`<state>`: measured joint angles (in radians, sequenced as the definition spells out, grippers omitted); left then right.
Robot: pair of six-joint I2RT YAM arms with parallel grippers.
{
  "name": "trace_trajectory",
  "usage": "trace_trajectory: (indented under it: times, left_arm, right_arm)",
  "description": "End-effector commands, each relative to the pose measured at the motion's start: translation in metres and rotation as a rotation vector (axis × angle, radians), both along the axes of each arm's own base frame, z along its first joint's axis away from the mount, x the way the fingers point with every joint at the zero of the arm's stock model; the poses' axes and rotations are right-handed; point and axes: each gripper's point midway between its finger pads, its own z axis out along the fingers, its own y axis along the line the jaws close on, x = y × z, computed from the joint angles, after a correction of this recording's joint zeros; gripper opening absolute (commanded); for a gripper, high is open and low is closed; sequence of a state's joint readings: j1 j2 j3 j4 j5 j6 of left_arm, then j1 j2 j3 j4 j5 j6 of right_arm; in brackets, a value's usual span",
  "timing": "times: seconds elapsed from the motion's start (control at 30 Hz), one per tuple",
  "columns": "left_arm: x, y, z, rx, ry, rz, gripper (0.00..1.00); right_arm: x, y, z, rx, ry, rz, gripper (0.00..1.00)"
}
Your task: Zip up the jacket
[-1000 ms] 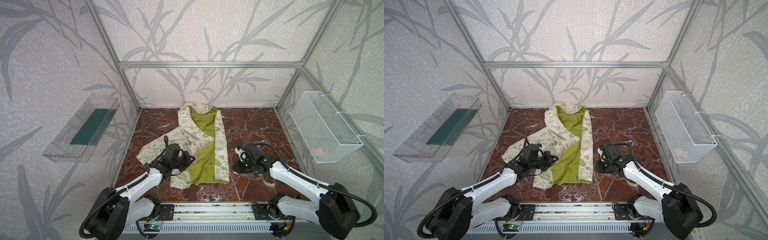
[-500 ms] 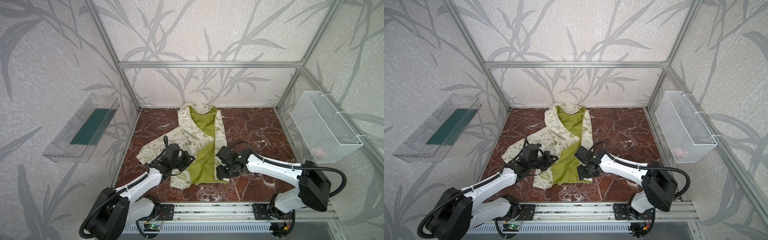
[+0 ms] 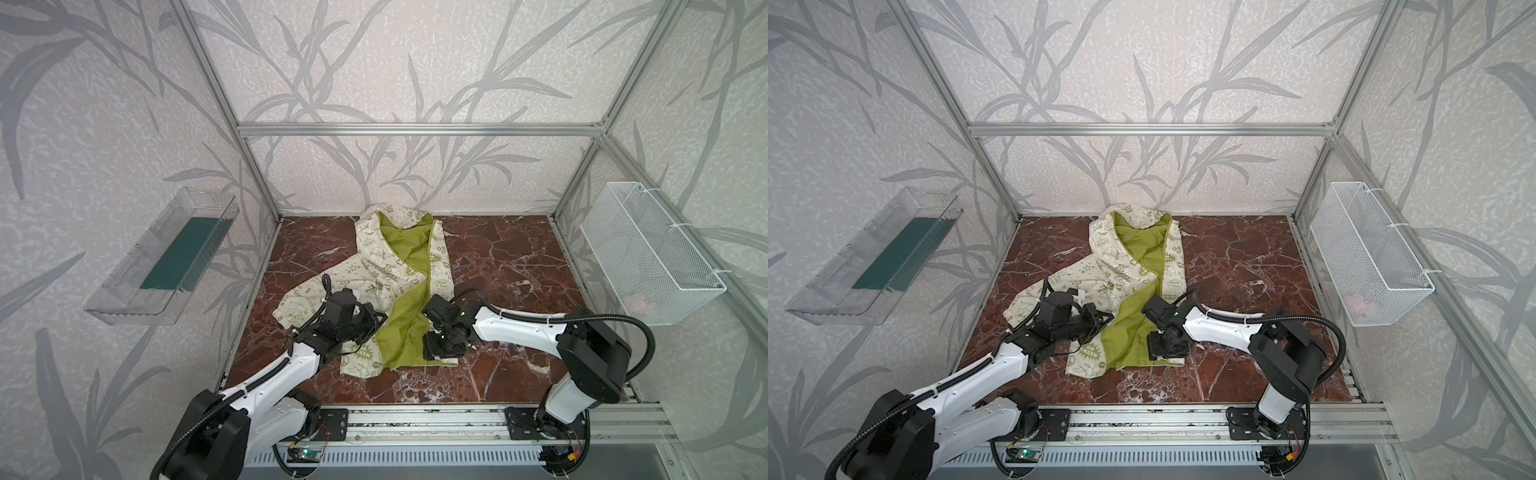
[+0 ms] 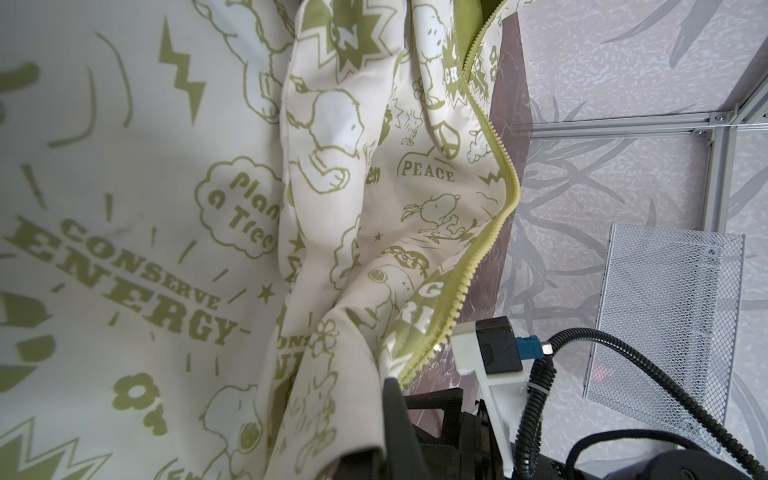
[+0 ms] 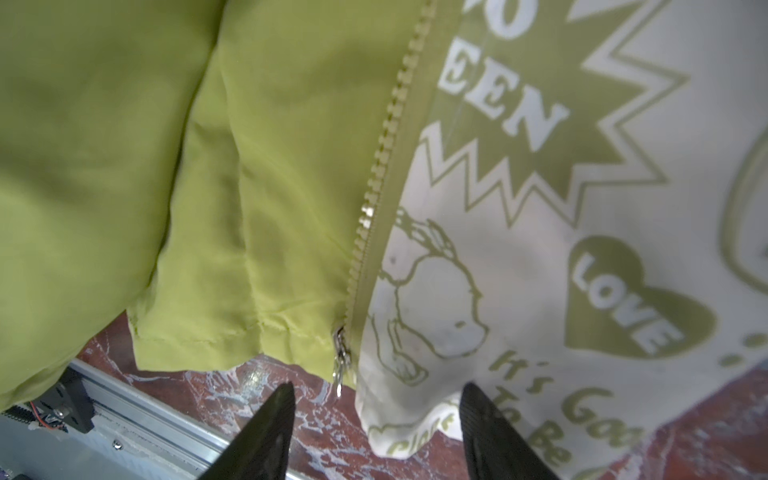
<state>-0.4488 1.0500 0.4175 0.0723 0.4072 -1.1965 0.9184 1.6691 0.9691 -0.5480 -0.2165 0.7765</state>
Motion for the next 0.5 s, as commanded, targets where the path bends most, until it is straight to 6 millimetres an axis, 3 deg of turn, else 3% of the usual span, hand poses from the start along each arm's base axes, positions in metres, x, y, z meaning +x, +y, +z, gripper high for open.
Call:
trace_trajectory:
  times: [0.0, 0.47]
  left_arm:
    - [-0.0014, 0.0073, -0.0062, 0.019, 0.014, 0.026, 0.00]
    - [-0.0041, 0.0112, -0.0079, 0.030, 0.026, 0.034, 0.00]
  right_arm:
    - [0.0025, 0.0102, -0.0013, 0.018, 0.008, 0.005, 0.59]
    - [0.0015, 0.0026, -0.0067, -0.009, 0.005, 0.010, 0.18]
